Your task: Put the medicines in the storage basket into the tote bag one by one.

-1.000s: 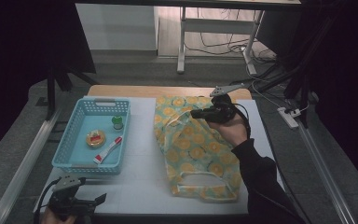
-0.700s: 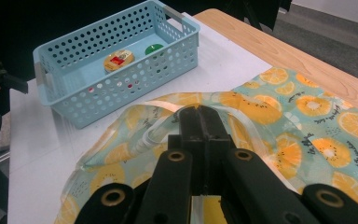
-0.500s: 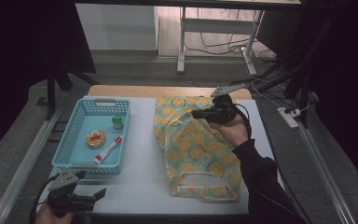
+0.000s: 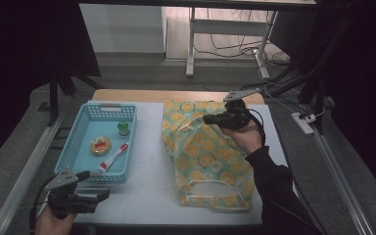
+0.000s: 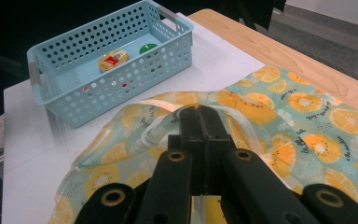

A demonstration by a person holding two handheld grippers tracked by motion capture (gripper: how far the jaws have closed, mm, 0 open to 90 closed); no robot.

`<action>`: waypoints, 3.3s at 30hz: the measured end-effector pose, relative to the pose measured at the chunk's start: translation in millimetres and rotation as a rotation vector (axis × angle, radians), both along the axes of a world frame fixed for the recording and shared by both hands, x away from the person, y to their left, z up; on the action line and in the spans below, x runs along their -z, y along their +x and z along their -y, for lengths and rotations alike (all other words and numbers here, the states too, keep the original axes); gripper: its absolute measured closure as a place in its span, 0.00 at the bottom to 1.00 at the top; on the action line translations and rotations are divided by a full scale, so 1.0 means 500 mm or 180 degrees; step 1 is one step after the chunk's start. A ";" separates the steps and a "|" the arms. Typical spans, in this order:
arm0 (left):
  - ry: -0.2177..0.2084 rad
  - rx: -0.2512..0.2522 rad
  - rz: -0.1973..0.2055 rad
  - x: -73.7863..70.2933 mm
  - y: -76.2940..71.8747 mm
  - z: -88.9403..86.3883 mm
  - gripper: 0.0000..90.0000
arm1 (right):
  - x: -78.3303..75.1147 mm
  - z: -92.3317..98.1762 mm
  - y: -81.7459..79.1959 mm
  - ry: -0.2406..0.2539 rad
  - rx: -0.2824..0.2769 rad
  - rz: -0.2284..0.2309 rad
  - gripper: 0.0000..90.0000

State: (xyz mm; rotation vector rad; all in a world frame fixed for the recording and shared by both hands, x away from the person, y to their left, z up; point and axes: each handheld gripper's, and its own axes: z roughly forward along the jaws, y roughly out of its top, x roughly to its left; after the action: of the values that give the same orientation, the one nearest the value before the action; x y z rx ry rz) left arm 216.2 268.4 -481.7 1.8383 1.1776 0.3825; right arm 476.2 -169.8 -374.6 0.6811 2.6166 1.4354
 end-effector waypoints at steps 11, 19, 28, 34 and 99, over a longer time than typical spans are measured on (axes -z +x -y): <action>0.0062 -0.0207 -0.0104 -0.009 0.049 -0.016 0.00 | 0.003 -0.001 0.001 -0.0002 -0.0008 -0.0007 1.00; 0.0168 -0.0260 -0.0298 -0.009 0.083 -0.027 0.00 | 0.009 -0.003 0.002 0.0009 -0.0026 -0.0009 1.00; 0.0322 -0.0329 -0.0436 -0.017 0.133 -0.027 0.00 | 0.007 -0.004 0.001 -0.0002 -0.0035 0.0007 1.00; 0.0444 -0.0391 -0.0468 -0.031 0.169 -0.034 0.00 | 0.004 0.001 0.001 0.0005 -0.0022 0.0026 1.00; 0.1262 -0.0563 -0.1740 0.071 0.411 -0.064 0.22 | 0.018 -0.011 -0.001 -0.0017 -0.0076 0.0039 1.00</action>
State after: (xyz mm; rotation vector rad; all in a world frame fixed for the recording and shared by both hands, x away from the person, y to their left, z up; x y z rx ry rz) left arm 421.7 300.6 -517.3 2.2732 1.7408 0.2242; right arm 475.8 -164.4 -383.6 0.6405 2.6272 1.4337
